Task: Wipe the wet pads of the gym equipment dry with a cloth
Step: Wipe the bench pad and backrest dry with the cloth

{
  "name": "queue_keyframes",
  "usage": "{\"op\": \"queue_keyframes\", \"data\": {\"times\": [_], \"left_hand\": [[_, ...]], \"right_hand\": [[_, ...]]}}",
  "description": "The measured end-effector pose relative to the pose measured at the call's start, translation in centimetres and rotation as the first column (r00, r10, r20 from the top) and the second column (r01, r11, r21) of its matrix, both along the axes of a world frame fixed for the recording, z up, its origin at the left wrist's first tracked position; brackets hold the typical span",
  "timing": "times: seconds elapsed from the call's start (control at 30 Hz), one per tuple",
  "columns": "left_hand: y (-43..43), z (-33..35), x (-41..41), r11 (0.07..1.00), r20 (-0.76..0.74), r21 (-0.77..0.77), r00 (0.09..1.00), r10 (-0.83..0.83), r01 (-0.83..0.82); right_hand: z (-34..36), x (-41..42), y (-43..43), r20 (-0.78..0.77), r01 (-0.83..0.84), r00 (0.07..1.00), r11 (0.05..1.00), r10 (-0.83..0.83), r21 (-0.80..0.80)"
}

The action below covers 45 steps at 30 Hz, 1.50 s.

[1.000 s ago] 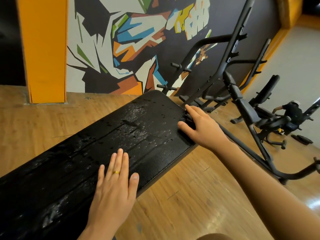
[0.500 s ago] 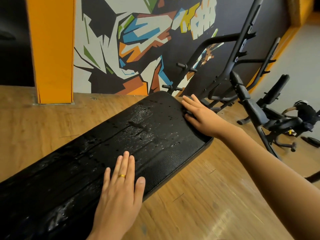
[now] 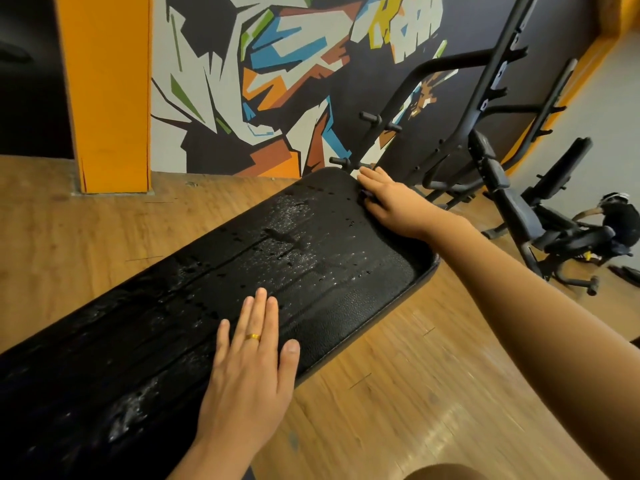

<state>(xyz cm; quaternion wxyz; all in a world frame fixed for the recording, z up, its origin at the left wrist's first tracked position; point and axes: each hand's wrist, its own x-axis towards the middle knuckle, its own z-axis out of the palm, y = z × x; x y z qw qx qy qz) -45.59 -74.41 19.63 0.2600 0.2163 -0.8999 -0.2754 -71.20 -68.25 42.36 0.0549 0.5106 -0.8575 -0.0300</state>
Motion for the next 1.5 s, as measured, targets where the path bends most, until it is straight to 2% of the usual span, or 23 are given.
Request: {"op": "queue_keyframes", "data": {"times": [0.17, 0.47, 0.7, 0.83, 1.0, 1.14, 1.27, 1.44, 1.5], "left_hand": [[0.0, -0.2, 0.1, 0.999, 0.008, -0.037, 1.0, -0.001, 0.001], [0.0, 0.3, 0.1, 1.0, 0.032, -0.029, 0.999, -0.01, 0.011], [0.1, 0.4, 0.3, 1.0, 0.047, -0.012, 0.999, -0.01, 0.011], [0.2, 0.2, 0.1, 1.0, 0.046, -0.022, 0.999, 0.013, -0.012], [0.3, 0.5, 0.1, 1.0, 0.053, -0.017, 0.999, 0.012, -0.011], [0.2, 0.5, 0.1, 1.0, 0.052, -0.027, 0.999, 0.01, -0.008], [0.2, 0.2, 0.3, 0.999, 0.052, -0.032, 0.999, 0.011, -0.01], [0.2, 0.5, 0.3, 0.999, 0.063, -0.049, 0.998, 0.012, -0.009], [0.2, 0.5, 0.3, 0.999, 0.065, -0.047, 0.998, 0.012, -0.009]], "right_hand": [[-0.4, 0.0, 1.5, -0.042, -0.019, 0.999, 1.0, 0.02, 0.023], [-0.3, -0.7, -4.2, -0.076, 0.02, 0.997, 1.0, -0.019, 0.016], [0.0, -0.6, 0.5, -0.06, -0.028, 0.998, 0.998, 0.031, 0.054], [-0.1, -1.7, -2.1, -0.094, -0.074, 0.992, 0.995, 0.08, 0.067], [-0.4, -3.6, -7.1, -0.096, -0.016, 0.995, 0.997, 0.023, 0.077], [-0.5, -3.9, -8.8, -0.129, -0.032, 0.991, 0.998, 0.039, 0.055], [-1.2, -3.4, -7.9, -0.119, -0.062, 0.991, 0.998, 0.063, 0.008], [-0.6, -1.2, -4.8, -0.105, -0.098, 0.988, 0.986, 0.112, 0.133], [-0.8, -0.5, -3.3, -0.124, -0.11, 0.984, 0.987, 0.124, 0.118]]}}
